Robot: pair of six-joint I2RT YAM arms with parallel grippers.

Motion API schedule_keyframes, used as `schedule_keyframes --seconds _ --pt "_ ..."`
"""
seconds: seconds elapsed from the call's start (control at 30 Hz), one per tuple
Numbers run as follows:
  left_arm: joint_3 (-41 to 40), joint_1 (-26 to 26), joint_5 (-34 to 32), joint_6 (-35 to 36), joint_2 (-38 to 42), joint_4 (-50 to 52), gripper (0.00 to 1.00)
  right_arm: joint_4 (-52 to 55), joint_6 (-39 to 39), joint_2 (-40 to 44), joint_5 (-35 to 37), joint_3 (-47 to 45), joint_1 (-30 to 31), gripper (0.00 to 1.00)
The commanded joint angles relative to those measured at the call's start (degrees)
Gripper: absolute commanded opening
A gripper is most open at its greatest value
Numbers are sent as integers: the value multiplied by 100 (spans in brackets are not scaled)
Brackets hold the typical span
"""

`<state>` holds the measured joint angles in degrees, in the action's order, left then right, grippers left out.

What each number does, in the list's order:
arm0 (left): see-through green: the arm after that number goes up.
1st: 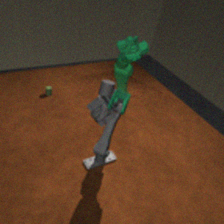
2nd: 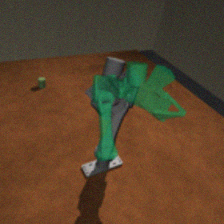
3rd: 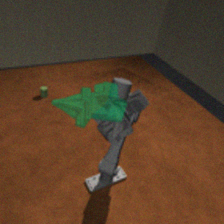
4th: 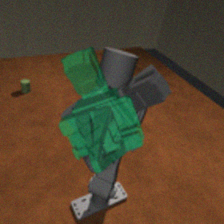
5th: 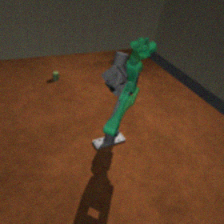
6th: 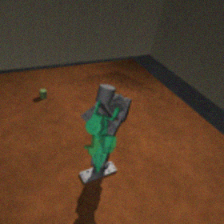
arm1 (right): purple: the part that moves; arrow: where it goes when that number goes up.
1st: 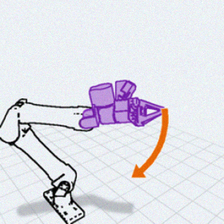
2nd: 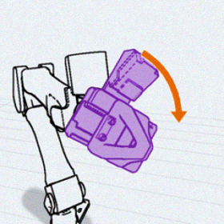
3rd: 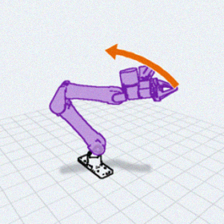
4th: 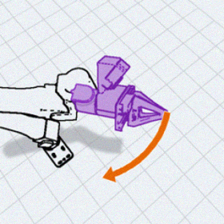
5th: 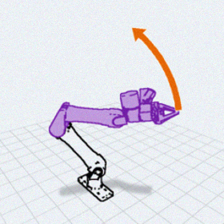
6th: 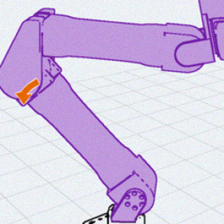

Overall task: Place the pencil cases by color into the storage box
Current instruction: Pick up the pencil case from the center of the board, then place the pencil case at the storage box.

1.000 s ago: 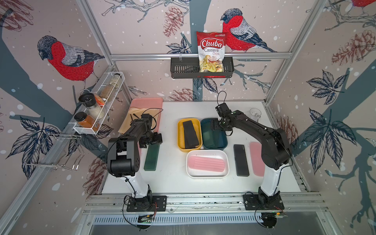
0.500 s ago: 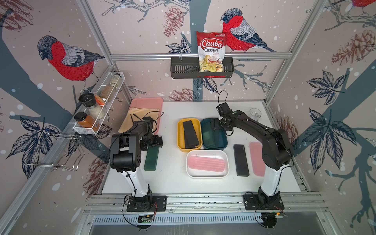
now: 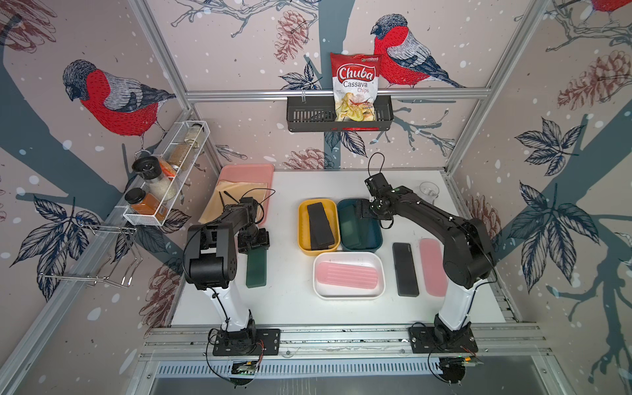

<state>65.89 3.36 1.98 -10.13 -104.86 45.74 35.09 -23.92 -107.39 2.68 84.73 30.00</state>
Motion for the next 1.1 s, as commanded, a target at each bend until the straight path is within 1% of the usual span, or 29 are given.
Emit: schedule_keyframes --seconds 0.0,0.23,0.47,0.77,0.9,1.07 --pt "-28 17 92 -56 58 67 64 -41 -3 52 70 -9 10 92" --pt "12 23 238 -134 227 89 58 -55 38 53 55 0 4 92" --pt "131 -1 425 -225 463 202 57 -32 113 91 32 25 -60 92" --pt "531 -91 655 -352 791 512 56 -3 191 223 -9 8 -222 92" --pt "739 -213 799 -446 874 663 57 -9 229 262 -18 -9 -297 92" --pt "1148 -520 916 -617 897 906 57 -20 256 305 -30 -59 -384 92"
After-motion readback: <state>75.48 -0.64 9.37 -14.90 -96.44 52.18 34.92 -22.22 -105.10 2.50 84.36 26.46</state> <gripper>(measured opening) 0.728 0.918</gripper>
